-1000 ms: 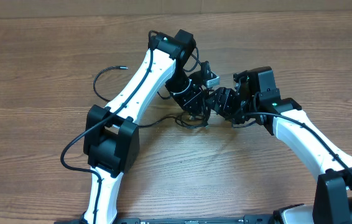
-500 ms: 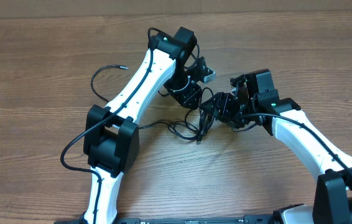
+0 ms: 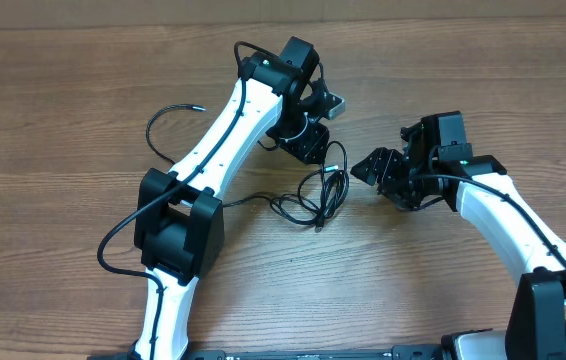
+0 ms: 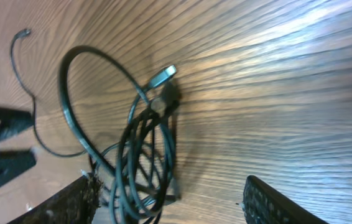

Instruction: Untangle cables

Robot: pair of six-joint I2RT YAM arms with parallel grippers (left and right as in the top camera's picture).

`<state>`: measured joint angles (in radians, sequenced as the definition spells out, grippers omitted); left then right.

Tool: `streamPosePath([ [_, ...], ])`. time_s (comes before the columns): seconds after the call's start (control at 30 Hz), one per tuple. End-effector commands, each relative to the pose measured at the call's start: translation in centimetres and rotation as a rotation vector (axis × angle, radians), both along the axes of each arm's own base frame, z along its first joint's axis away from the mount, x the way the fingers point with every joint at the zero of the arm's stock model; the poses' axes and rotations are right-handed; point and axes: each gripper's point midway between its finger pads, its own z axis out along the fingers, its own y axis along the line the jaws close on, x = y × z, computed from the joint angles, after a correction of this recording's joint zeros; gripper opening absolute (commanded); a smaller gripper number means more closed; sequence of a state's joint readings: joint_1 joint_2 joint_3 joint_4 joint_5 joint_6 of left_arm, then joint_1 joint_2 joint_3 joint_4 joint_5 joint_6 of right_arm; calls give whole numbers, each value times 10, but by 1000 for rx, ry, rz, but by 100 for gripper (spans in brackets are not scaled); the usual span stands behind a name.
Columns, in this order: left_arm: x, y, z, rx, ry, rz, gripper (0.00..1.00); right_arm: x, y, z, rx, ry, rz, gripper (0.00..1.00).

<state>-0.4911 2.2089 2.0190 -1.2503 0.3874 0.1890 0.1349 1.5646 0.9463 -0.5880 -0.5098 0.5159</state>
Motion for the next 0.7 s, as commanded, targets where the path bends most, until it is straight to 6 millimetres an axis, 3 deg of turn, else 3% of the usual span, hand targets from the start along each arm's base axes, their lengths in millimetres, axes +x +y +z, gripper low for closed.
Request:
streamPosePath([
  [0.0,12,-2,10,-16,13,156,41,-3,24,10,44,-31,91,72],
  [0.27,27,14,11,-22,32,270,43,-12,46,1,-65,-60,153,64],
  [0.33,30,20,11,-20,36,288,43,-15,58,3,-60,-84,192,46],
  [0.47,32,25,11,-18,39,299,42,-18,76,9,-22,-115,242,22],
  [0.57,32,26,11,-18,40,302,42,-17,85,14,3,-139,263,7],
  [0.67,32,27,10,-16,43,303,43,-14,92,20,33,-171,277,4],
])
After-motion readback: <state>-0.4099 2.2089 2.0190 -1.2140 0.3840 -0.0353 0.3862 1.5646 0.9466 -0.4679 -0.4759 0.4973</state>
